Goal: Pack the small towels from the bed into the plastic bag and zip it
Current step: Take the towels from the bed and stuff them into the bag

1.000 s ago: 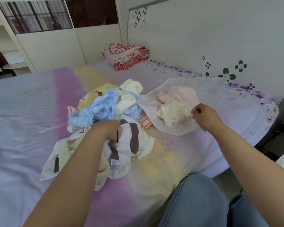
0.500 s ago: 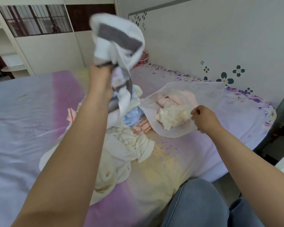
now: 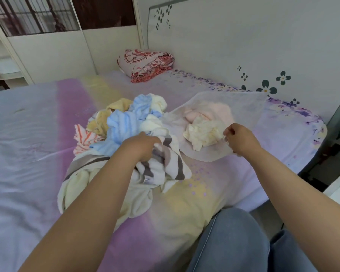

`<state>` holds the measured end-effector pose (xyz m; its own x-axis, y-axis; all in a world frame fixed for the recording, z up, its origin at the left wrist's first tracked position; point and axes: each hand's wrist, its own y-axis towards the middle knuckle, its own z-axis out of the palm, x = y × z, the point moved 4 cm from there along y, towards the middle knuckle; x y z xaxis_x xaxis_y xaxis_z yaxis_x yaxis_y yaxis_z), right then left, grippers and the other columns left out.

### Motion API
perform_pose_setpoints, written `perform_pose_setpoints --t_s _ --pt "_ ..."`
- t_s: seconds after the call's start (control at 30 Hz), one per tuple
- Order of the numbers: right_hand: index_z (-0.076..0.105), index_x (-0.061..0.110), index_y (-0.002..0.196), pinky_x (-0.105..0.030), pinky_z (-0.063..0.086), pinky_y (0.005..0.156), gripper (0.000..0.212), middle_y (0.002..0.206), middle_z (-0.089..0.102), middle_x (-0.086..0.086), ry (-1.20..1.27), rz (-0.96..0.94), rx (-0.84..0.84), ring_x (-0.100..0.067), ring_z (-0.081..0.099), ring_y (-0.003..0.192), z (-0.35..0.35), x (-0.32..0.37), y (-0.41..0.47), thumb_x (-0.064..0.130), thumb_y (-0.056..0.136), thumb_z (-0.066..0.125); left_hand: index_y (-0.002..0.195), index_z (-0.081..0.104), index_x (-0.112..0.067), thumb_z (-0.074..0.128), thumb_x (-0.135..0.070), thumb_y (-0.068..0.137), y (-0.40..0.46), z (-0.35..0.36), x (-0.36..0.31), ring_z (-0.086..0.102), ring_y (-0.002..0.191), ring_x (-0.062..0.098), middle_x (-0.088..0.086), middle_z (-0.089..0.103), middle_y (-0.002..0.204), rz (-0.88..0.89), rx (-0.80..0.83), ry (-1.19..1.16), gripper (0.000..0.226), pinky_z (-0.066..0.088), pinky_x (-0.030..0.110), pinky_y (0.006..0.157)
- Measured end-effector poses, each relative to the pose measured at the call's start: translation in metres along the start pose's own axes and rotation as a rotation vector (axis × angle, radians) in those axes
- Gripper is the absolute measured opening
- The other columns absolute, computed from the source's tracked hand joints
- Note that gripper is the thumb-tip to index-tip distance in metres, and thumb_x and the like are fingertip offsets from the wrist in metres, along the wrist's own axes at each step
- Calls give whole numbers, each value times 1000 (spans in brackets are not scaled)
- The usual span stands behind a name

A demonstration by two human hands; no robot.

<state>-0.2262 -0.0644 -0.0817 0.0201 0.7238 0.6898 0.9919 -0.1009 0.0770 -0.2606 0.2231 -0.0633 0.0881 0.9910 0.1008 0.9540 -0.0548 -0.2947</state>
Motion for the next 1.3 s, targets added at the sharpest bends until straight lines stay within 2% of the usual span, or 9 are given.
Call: perform_pose_setpoints --t_s 0.23,0.37,0.5,0.6,0.73,0.83,0.93,1.07,1.3 --pt "54 20 90 -36 52 61 17 88 62 -3 35 -4 -15 -28 57 73 -10 2 1 15 94 39 81 50 -20 53 -15 86 -6 -105 -81 53 77 23 1 56 81 324 -272 -153 8 37 28 64" --pt "54 26 81 -38 51 71 21 92 65 -2 16 -48 -35 -29 64 83 -16 4 0 17 94 40 99 58 -6 51 -17 88 64 -62 -117 58 86 28 14 64 108 212 -88 -130 16 45 32 69" --pt "55 20 87 -42 53 68 18 91 65 -6 0 -79 -14 -33 66 78 -11 -3 -1 17 95 39 117 57 -7 50 -16 86 101 -60 -122 60 107 34 14 64 114 79 -555 -974 33 50 37 88" --pt "55 15 91 -45 53 70 17 95 65 -8 16 -79 -25 -33 66 83 -12 -6 2 18 95 38 146 24 -16 60 -8 84 108 -34 -138 54 117 31 14 51 132 201 -230 -1330 72 51 40 89" --pt "55 14 94 -44 53 73 19 87 65 -11 1 -64 -3 -33 63 81 -9 -7 3 24 98 39 151 -12 -23 67 -48 82 103 2 -144 -1 149 24 11 -3 161 326 -119 -577 108 19 46 118" --pt "55 14 94 -38 49 69 19 82 64 -8 -16 -83 -20 -31 58 76 -4 -3 0 25 98 40 149 16 -26 60 -55 84 79 -16 -111 38 135 29 8 32 151 252 -341 -305 83 36 45 104" --pt "57 12 97 -36 47 66 21 83 60 -6 -29 -88 -46 -30 55 74 0 1 -2 23 97 40 142 31 -32 66 -43 81 59 -13 -59 49 121 28 3 44 136 110 -215 114 72 38 43 93" --pt "56 10 96 -41 54 65 23 83 60 -8 -22 -43 -56 -31 54 67 1 3 -1 23 96 37 105 58 -21 52 -22 86 38 -14 -9 56 94 25 7 63 117 -6 -201 13 20 42 34 76" --pt "52 13 92 -40 54 67 25 85 62 -8 -71 -12 -76 -32 57 66 3 8 -4 29 97 34 141 36 -7 53 -8 84 -17 -65 73 29 134 43 22 31 145 -497 -764 48 59 26 50 108"
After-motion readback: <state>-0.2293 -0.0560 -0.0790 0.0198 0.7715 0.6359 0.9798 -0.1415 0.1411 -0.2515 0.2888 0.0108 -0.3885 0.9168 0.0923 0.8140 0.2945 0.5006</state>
